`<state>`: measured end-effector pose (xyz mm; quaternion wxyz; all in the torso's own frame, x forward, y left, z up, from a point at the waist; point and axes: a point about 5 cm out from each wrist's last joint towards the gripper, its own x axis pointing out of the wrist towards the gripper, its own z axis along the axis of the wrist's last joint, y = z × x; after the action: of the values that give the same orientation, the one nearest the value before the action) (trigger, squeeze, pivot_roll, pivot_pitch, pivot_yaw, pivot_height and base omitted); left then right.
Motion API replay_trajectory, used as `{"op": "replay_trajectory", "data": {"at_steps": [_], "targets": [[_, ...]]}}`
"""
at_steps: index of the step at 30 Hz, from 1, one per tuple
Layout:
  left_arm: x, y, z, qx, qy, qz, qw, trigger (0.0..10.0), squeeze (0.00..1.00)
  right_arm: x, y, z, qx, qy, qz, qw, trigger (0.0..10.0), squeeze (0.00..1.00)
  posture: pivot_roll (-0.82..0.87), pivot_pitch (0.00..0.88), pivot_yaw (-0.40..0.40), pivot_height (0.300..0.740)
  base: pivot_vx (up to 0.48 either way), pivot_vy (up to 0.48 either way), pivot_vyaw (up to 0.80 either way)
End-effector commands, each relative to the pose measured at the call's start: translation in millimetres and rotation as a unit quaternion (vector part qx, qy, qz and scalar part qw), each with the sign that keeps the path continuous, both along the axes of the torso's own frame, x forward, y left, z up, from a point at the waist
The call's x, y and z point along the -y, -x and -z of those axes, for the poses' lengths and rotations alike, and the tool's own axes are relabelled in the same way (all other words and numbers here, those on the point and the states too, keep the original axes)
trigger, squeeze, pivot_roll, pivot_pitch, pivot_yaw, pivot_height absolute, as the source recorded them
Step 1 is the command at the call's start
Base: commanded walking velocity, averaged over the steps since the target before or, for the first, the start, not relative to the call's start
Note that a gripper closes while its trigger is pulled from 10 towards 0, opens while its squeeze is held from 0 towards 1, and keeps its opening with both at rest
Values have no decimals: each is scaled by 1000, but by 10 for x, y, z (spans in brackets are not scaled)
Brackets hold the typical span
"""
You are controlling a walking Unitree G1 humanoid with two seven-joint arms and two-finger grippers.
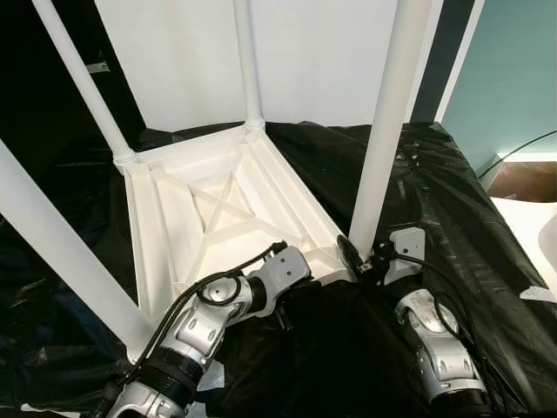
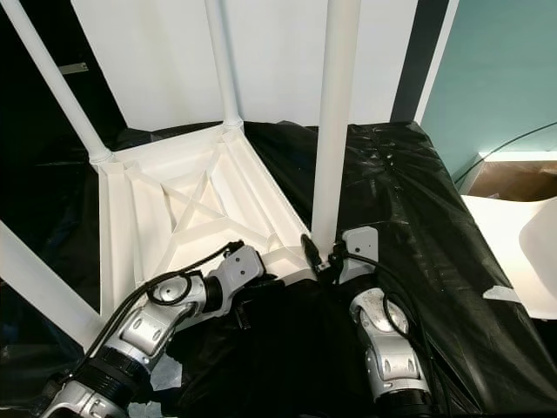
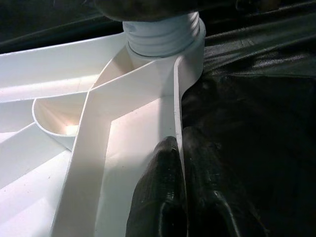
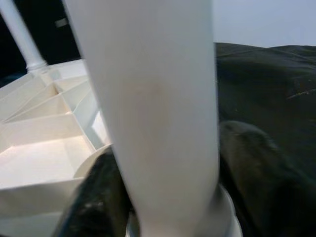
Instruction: Building children table
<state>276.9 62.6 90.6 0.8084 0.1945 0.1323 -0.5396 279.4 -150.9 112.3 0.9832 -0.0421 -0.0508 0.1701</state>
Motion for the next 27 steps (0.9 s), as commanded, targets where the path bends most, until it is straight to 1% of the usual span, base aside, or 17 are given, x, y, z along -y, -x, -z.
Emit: {"op": "replay_trajectory", "data": {"at_steps": [1, 3, 4, 6, 8, 11, 14, 15, 17, 18, 19, 20, 21, 22, 24, 26, 27], "targets": [[-164, 170, 475, -98, -62, -24, 993, 10000, 0, 12, -41, 2, -21, 18, -68, 997, 10000, 1000, -10, 0, 19, 740, 0, 0, 0], [-165, 168, 474, -98, -62, -24, 993, 10000, 0, 9, -49, 8, -28, 26, -87, 995, 10000, 1000, -10, 0, 19, 740, 0, 0, 0], [-170, 165, 475, -98, -63, -25, 993, 10000, 0, 85, -107, -17, -32, 50, -132, 989, 10000, 0, -9, 0, 18, 740, 0, 0, 0], [-172, 164, 476, -98, -63, -25, 993, 10000, 0, 134, -144, -82, -17, 75, -152, 985, 10000, 0, -9, 0, 18, 740, 0, 0, 0], [-179, 167, 478, -98, -62, -26, 993, 10000, 0, 148, -188, -178, -2, 110, -192, 975, 10000, 0, -2, 0, 15, 740, 0, 0, 0], [-186, 170, 482, -98, -63, -28, 993, 10000, 0, 159, -243, -252, -13, 115, -223, 968, 10000, 0, -2, 0, 16, 740, 0, 0, 0], [-189, 183, 491, -99, -63, -29, 993, 10000, 0, 205, -325, -235, -62, 160, -264, 949, 10000, 0, 4, 0, 15, 740, 0, 0, 0], [-191, 184, 493, -99, -63, -30, 993, 10000, 0, 232, -343, -198, -85, 177, -275, 941, 7373, 0, 7, 0, 14, 740, 0, 0, 0], [-193, 183, 494, -99, -63, -31, 993, 10000, 0, 251, -352, -172, -99, 185, -281, 936, 7373, 0, 7, 0, 14, 740, 0, 0, 0], [-199, 182, 494, -99, -63, -32, 993, 10000, 0, 267, -353, -143, -109, 197, -287, 931, 4627, 0, 15, 0, 11, 740, 0, 0, 0], [-205, 181, 494, -99, -63, -34, 993, 10000, 0, 278, -351, -117, -120, 198, -292, 928, 4118, 0, 15, 0, 11, 740, 0, 0, 0], [-211, 180, 493, -99, -63, -35, 992, 10000, 0, 286, -350, -100, -127, 196, -298, 926, 2235, 0, 15, 0, 11, 740, 0, 0, 0], [-211, 180, 493, -99, -63, -35, 992, 10000, 0, 286, -350, -100, -127, 196, -298, 926, 2235, 0, 15, 0, 11, 740, 0, 0, 0], [-229, 184, 494, -99, -64, -36, 992, 10000, 0, 285, -348, -86, -128, 187, -304, 925, 0, 0, 22, 0, 15, 740, 0, 0, 0], [-235, 186, 494, -99, -64, -36, 992, 10000, 0, 281, -355, -93, -124, 181, -304, 927, 0, 0, 22, 0, 15, 740, 0, 0, 0], [-241, 189, 495, -99, -65, -36, 992, 10000, 0, 247, -369, -117, -115, 153, -294, 937, 0, 0, 23, 0, 15, 740, 0, 0, 0], [-241, 189, 495, -99, -65, -36, 992, 10000, 0, 247, -369, -117, -115, 153, -294, 937, 0, 0, 23, 0, 15, 740, 0, 0, 0]]}}
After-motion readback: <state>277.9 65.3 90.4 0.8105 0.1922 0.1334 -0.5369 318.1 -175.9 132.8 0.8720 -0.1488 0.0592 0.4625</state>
